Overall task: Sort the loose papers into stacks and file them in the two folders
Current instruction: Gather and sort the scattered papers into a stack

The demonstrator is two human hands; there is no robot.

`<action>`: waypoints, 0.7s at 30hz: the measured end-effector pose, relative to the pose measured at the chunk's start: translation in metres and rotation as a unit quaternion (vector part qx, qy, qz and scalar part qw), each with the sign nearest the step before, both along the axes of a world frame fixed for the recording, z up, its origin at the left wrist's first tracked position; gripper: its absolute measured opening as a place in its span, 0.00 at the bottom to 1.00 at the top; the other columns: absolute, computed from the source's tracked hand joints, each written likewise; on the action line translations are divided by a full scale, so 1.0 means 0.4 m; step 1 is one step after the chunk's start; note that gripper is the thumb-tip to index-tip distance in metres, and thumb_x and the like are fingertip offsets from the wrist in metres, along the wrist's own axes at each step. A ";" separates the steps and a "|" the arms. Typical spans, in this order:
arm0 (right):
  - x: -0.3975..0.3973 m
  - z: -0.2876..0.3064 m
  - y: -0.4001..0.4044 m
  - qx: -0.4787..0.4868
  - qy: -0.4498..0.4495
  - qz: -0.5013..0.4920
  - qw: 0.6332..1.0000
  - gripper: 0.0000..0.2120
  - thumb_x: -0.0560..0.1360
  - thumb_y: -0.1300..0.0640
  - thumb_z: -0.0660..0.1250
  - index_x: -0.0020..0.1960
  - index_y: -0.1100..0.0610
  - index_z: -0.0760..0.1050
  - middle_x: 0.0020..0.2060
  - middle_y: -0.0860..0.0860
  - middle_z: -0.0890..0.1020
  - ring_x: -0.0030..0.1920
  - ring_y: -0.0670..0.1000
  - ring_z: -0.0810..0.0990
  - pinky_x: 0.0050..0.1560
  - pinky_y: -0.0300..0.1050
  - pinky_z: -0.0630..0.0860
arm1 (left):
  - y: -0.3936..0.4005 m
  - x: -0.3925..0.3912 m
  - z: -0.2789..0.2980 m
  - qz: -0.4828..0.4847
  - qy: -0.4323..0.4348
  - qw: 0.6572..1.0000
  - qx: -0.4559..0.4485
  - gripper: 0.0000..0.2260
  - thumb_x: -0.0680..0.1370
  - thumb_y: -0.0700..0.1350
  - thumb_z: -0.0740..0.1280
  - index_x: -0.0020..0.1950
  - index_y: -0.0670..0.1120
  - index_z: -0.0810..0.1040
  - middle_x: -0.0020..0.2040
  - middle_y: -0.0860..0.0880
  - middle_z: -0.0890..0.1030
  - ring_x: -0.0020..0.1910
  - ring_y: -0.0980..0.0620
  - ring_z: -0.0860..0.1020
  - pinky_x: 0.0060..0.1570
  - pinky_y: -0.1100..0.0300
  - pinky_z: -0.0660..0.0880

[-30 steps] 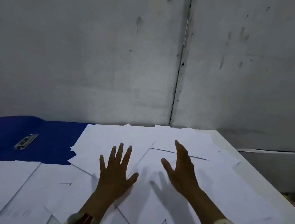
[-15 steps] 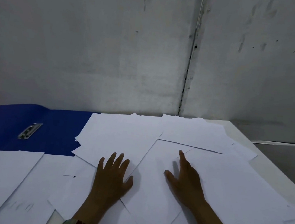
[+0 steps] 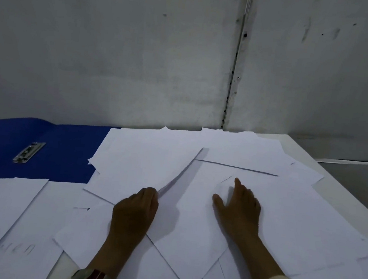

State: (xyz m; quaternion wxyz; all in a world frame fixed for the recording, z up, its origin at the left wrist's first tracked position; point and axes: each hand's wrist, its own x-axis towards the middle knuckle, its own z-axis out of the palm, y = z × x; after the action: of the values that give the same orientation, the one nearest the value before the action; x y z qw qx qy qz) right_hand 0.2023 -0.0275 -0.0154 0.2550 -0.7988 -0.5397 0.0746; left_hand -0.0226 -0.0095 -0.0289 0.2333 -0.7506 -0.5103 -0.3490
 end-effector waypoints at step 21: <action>0.020 0.049 -0.018 0.189 0.333 -0.054 0.922 0.05 0.77 0.57 0.62 0.47 0.60 0.73 0.37 0.50 0.75 0.43 0.53 0.73 0.43 0.41 0.65 | -0.044 0.005 0.010 -0.121 -0.182 0.975 0.041 0.14 0.80 0.51 0.56 0.48 0.44 0.75 0.34 0.46 0.82 0.27 0.52 0.79 0.29 0.64 0.77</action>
State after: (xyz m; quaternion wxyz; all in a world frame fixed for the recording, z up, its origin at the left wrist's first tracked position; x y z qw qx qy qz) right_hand 0.2104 -0.0348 0.0043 0.5696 -0.6929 -0.3840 0.2191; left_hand -0.0206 -0.0273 -0.0250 0.1228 -0.7205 -0.4348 -0.5260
